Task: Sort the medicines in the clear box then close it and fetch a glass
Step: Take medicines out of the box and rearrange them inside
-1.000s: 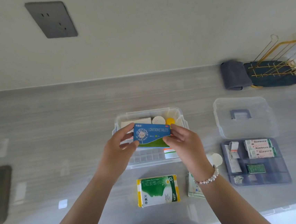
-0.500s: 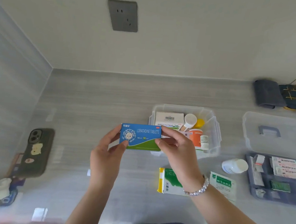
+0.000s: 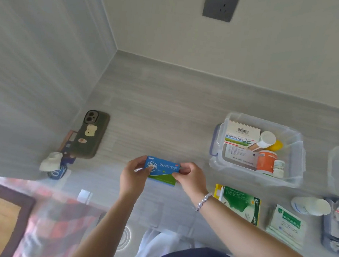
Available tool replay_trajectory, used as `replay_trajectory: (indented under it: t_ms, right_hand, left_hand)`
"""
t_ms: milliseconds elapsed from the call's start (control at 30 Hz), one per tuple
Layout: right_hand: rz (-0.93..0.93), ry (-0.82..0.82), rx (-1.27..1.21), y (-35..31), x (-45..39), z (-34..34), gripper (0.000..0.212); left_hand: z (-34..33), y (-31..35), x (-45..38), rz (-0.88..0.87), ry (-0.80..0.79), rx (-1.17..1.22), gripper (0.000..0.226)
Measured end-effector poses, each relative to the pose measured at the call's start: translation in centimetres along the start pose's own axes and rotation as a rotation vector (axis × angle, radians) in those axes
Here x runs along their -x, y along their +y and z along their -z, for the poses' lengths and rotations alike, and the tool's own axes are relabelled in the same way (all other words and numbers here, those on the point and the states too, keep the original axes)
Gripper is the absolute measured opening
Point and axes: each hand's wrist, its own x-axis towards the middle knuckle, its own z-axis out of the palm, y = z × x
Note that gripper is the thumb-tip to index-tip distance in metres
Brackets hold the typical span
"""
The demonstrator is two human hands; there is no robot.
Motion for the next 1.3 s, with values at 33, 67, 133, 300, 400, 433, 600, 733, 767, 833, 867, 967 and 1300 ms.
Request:
replay_trajectory:
  t_ms: [33, 67, 133, 300, 400, 433, 600, 733, 767, 833, 867, 967, 1300]
  right_hand:
    - [-0.020, -0.001, 0.012, 0.5, -0.2, -0.3, 0.027]
    - [-0.028, 0.004, 0.020, 0.9, -0.4, -0.5, 0.027]
    - [-0.035, 0.019, 0.019, 1.4, -0.8, -0.8, 0.027]
    - [-0.060, 0.027, 0.015, 2.2, -1.3, -1.3, 0.029]
    - [-0.062, 0.005, 0.006, 2.4, -1.5, -1.3, 0.031]
    - [-0.063, -0.001, 0.017, 2.4, -1.6, -1.1, 0.031]
    - [-0.095, -0.006, -0.136, 1.4, -1.1, 1.7, 0.026]
    - [-0.050, -0.008, -0.234, 1.0, 0.3, 5.1, 0.018]
    - [-0.044, 0.006, -0.240, 1.2, 0.8, 6.0, 0.018]
    - [-0.047, 0.053, -0.249, 1.8, 1.8, 7.9, 0.018]
    - [-0.048, 0.083, -0.248, 2.3, 2.3, 8.9, 0.018]
    - [-0.064, 0.179, -0.211, 4.3, 3.5, 11.5, 0.015]
    - [-0.142, 0.438, 0.073, 9.9, 4.3, 15.2, 0.025]
  left_hand:
    - [-0.3, -0.6, -0.3, 0.028, -0.005, -0.003, 0.029]
    - [-0.5, -1.1, -0.5, 0.050, -0.008, -0.009, 0.029]
    - [-0.9, -1.9, -0.7, 0.071, -0.015, -0.028, 0.031]
    - [-1.4, -2.7, -1.0, 0.038, -0.031, -0.108, 0.033]
    - [-1.6, -2.5, -0.9, 0.044, -0.021, -0.147, 0.034]
    - [-1.7, -2.3, -0.7, 0.036, -0.003, -0.158, 0.034]
    - [-3.5, 0.1, 0.7, -0.150, 0.001, -0.197, 0.034]
    - [-5.8, 2.5, 2.7, -0.213, -0.148, -0.134, 0.027]
    - [-6.5, 2.9, 3.2, -0.213, -0.192, -0.119, 0.027]
    - [-7.8, 3.3, 4.3, -0.182, -0.275, -0.123, 0.026]
    - [-8.4, 3.4, 4.7, -0.169, -0.311, -0.143, 0.024]
    - [-10.2, 3.3, 5.4, -0.157, -0.423, -0.241, 0.021]
    - [-14.5, 2.5, 7.0, -0.091, -0.602, -0.410, 0.032]
